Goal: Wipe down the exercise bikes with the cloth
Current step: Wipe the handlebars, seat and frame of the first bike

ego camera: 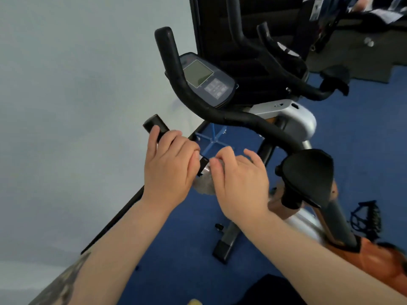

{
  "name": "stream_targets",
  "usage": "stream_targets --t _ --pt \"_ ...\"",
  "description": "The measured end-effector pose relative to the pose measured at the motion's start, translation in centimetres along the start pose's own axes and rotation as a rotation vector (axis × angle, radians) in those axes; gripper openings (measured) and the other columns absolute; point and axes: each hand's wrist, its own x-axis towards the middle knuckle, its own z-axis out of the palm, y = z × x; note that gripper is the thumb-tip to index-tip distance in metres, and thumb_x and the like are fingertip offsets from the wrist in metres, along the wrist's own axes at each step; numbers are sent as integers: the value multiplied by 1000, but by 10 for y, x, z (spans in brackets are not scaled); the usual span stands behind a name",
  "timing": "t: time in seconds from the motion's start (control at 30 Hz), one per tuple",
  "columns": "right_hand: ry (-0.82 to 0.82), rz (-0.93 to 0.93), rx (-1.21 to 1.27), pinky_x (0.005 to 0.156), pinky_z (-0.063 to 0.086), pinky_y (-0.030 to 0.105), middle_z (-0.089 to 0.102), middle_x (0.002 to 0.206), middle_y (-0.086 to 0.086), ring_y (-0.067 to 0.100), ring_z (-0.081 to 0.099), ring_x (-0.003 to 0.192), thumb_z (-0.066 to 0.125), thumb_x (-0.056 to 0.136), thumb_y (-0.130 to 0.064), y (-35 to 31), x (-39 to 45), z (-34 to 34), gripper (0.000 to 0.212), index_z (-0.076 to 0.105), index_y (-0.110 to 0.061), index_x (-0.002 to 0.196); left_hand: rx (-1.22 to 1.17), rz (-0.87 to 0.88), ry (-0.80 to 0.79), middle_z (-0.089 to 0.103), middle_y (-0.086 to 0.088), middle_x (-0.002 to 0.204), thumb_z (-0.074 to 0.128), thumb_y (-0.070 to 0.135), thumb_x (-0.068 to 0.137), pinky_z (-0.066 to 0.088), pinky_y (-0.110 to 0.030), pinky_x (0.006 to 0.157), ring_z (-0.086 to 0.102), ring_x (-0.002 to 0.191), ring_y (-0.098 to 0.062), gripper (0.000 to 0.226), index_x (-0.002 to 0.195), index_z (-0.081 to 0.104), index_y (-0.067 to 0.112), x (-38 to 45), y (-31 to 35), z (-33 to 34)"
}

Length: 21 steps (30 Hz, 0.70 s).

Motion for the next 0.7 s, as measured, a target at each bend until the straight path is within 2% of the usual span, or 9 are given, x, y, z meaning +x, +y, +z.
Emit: stream_targets --t 0.13,0.2,0.23,0.33,0.37,0.47,0.53,0.63,0.7 --pt "-7 -118 20 87 44 39 54 58 -4 22 53 57 34 101 -29 14 2 -3 34 61 -13 90 117 52 35 64 4 65 42 20 96 21 -37 101 60 80 -23 39 64 62 14 22 -5 1" --pt "21 -158 75 84 43 38 56 62 -3 22 53 61 39 100 -26 30 0 -7 32 64 -12 88 97 88 95 61 4 57 44 17 93 25 -37 96 58 70 -24 40 57 60 13 25 -7 5" --pt "53 -120 119 83 43 37 57 64 -3 22 53 63 40 99 -25 29 -3 -7 32 66 -11 85 84 101 125 59 4 55 44 17 92 26 -36 96 58 68 -23 40 55 59 13 25 -8 7" --pt "124 120 70 82 40 34 58 61 -5 20 53 62 38 98 -27 -1 -4 4 36 65 -16 77 64 98 190 56 4 52 44 15 92 26 -36 97 55 64 -23 41 53 55 13 23 -10 13" --pt "122 148 23 81 40 34 58 60 -6 19 52 60 36 98 -29 -8 -3 7 37 64 -18 76 54 86 198 55 4 52 44 14 92 27 -36 98 54 64 -23 41 52 54 13 23 -10 15" --pt "30 11 56 74 41 37 58 62 -4 20 53 61 34 100 -33 9 -2 1 41 64 -16 78 6 53 220 54 4 52 46 12 91 24 -34 105 53 65 -23 39 53 53 12 20 -6 18" --pt "47 -45 144 75 42 38 59 65 0 22 55 66 38 99 -29 27 -6 -4 41 65 -10 75 -31 63 231 54 4 54 47 12 92 22 -33 108 52 65 -24 38 54 54 12 17 -7 21" --pt "220 148 127 79 42 35 58 62 -3 20 53 63 42 96 -24 -3 -7 8 38 64 -12 67 -43 100 259 54 4 56 44 15 95 22 -33 108 52 66 -24 40 56 55 13 16 -12 24" --pt "262 202 55 82 42 34 56 59 -5 19 52 61 41 96 -27 -16 -2 16 38 61 -15 66 -44 128 273 56 5 57 39 18 98 22 -34 107 52 67 -24 45 57 56 14 17 -14 26"
